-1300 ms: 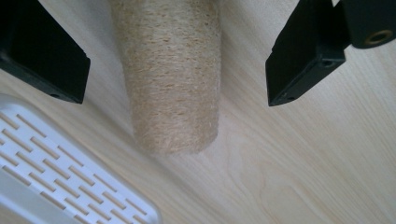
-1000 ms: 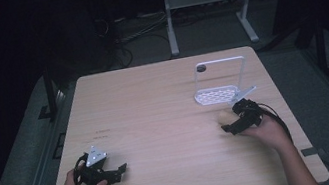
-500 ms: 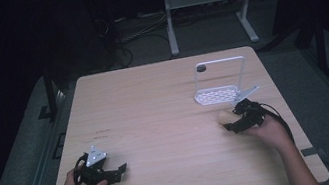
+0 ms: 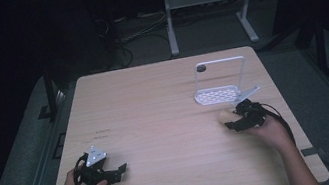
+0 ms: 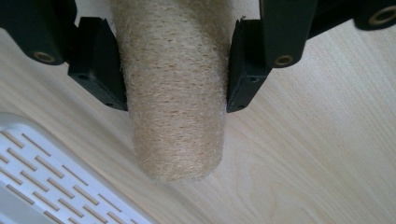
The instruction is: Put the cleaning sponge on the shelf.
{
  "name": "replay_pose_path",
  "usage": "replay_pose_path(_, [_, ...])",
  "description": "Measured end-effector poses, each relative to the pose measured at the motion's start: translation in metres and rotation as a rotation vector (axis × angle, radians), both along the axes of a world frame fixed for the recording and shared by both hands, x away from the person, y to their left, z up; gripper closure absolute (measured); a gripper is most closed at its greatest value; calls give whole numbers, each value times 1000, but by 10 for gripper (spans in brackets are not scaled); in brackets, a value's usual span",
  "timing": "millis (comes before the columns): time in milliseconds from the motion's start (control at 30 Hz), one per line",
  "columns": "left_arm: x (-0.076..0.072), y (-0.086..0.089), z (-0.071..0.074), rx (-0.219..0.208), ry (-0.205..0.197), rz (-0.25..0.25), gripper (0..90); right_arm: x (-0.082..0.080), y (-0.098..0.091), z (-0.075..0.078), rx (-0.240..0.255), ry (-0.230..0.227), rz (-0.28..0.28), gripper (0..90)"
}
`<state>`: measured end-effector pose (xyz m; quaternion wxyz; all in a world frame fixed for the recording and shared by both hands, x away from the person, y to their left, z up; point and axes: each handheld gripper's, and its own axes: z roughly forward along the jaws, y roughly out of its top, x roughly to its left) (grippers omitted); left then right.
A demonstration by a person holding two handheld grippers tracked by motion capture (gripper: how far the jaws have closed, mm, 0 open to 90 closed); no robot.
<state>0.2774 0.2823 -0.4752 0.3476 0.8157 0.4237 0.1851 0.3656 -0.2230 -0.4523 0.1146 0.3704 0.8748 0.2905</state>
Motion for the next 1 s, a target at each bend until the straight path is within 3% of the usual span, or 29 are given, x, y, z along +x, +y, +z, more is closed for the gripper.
replay_pose_path(1000, [0,0,0,0,0,0,129,3,-8,19,43,-50,-91,422])
